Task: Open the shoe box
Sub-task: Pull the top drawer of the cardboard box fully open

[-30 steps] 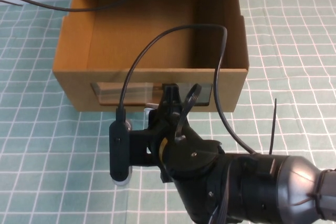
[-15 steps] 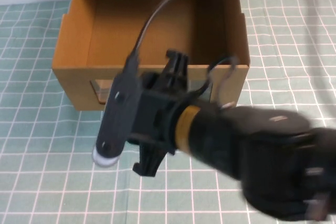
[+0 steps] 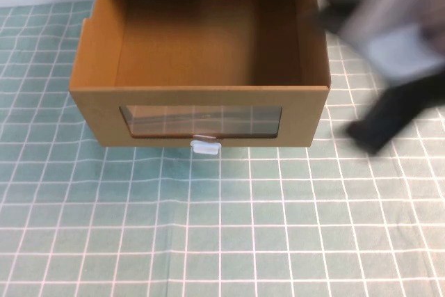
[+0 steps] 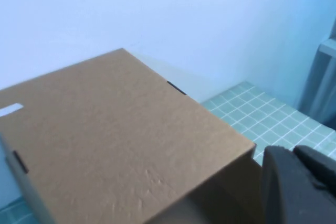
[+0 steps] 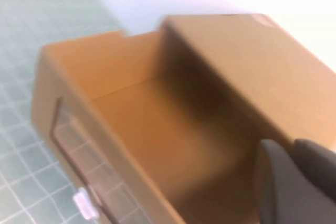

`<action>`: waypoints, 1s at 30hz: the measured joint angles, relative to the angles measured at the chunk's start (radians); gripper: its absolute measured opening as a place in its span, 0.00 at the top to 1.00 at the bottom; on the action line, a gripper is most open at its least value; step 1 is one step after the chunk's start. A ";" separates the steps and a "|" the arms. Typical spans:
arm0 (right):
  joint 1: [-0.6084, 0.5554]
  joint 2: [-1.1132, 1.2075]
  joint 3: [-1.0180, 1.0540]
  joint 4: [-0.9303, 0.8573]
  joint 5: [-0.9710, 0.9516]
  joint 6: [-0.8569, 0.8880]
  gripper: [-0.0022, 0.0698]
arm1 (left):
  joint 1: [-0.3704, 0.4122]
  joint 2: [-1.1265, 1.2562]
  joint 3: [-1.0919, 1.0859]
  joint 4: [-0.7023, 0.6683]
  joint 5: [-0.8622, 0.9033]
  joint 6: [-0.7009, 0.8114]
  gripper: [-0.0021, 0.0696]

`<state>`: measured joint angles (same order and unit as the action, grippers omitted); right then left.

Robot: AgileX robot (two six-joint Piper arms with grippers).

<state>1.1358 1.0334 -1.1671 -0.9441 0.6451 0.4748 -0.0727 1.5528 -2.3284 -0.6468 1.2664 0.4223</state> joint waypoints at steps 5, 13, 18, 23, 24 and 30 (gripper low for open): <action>0.000 -0.207 0.000 0.114 0.156 0.000 0.98 | 0.000 -0.248 0.246 0.088 0.002 0.000 0.98; 0.000 -0.459 0.090 0.224 0.392 -0.025 0.98 | 0.000 -0.750 0.854 0.107 -0.073 -0.008 0.98; 0.000 -0.588 0.338 0.232 0.241 0.095 0.98 | 0.000 -1.094 1.218 0.107 -0.232 -0.044 0.98; 0.000 -0.608 0.598 0.160 0.068 0.252 0.98 | 0.000 -1.250 1.432 0.112 -0.287 -0.075 0.98; 0.000 -0.608 0.637 0.136 0.037 0.285 0.98 | 0.000 -1.259 1.458 0.117 -0.291 -0.075 0.98; 0.000 -0.608 0.732 0.030 -0.035 0.375 0.98 | 0.000 -1.261 1.511 0.123 -0.298 -0.075 0.98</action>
<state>1.1358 0.4252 -0.4353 -0.9141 0.6100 0.8497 -0.0727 0.2920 -0.8172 -0.5233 0.9683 0.3477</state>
